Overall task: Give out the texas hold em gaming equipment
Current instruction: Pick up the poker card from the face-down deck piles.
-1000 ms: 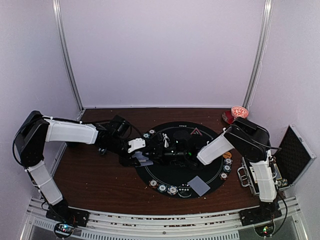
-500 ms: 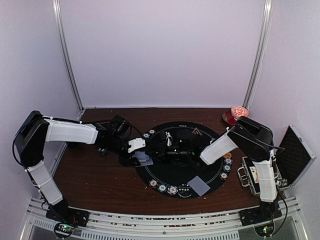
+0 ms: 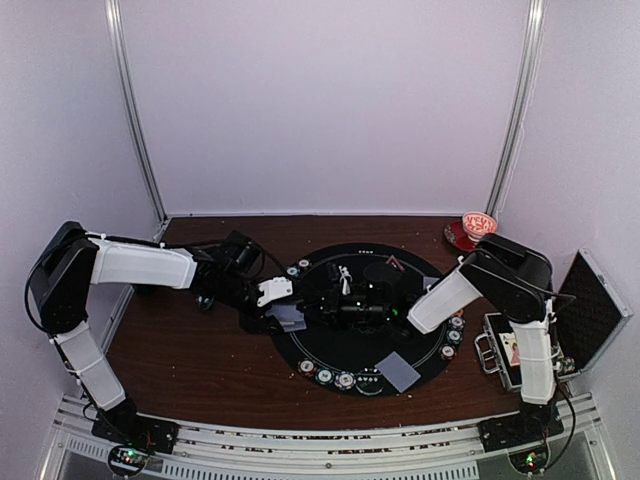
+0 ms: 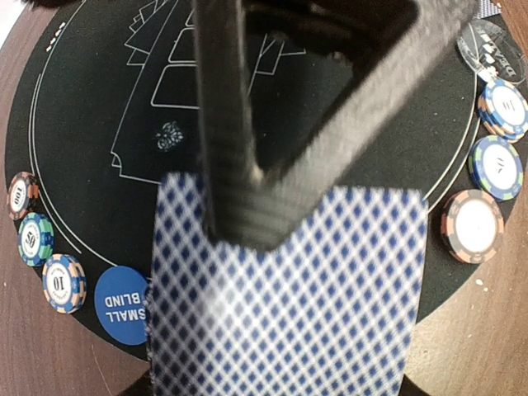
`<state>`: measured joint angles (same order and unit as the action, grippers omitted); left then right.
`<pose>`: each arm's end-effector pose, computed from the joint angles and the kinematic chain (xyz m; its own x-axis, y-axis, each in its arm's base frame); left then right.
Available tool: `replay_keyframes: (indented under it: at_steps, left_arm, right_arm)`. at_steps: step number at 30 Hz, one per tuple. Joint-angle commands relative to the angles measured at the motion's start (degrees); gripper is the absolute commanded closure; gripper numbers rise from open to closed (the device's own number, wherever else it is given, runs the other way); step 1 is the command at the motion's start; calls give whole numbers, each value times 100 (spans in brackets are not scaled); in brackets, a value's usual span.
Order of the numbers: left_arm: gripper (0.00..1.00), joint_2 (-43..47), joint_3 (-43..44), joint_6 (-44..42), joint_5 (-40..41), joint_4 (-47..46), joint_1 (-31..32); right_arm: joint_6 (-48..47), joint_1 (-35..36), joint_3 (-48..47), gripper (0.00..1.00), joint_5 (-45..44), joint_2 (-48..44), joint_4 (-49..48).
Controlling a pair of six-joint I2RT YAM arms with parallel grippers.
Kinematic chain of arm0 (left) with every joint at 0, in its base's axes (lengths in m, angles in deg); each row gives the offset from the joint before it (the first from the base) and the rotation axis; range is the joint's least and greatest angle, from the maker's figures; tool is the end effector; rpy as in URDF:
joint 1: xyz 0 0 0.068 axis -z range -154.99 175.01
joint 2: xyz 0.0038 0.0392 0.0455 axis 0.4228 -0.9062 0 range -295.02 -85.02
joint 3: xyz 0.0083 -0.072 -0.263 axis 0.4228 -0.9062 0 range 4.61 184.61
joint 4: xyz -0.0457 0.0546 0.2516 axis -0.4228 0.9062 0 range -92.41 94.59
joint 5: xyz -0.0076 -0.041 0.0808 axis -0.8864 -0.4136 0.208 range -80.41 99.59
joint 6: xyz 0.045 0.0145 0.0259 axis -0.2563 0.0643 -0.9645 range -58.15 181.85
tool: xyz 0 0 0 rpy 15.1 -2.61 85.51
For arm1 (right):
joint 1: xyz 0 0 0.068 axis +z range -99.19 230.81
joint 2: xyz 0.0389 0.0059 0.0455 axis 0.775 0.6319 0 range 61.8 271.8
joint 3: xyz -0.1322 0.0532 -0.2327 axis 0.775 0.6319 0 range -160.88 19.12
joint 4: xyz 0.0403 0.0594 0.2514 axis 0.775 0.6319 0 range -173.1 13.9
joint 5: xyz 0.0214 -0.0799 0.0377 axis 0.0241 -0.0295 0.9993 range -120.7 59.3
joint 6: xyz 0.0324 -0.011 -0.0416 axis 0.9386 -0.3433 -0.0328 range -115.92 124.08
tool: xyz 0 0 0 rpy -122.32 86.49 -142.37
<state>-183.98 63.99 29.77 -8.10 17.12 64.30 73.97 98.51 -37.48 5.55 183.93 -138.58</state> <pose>0.2591 -0.2259 0.1718 -0.1782 0.7997 -0.5734 0.9662 0.2524 0.0517 0.2655 0.3230 0.1211 -0.9684 0.0609 -0.2417 -0.2295 0.1600 0.9601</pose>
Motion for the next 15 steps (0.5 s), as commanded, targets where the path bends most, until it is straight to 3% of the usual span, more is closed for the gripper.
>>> replay_keyframes:
  at_steps: [1, 15]
  left_arm:
    - [40, 0, 36, -27, 46, -108, -34]
    - [40, -10, 44, -11, 146, -113, -31]
  right_arm:
    - [-4, -231, 468, 100, -140, -529, -342]
    - [-103, -690, 1324, 100, -216, -1200, -557]
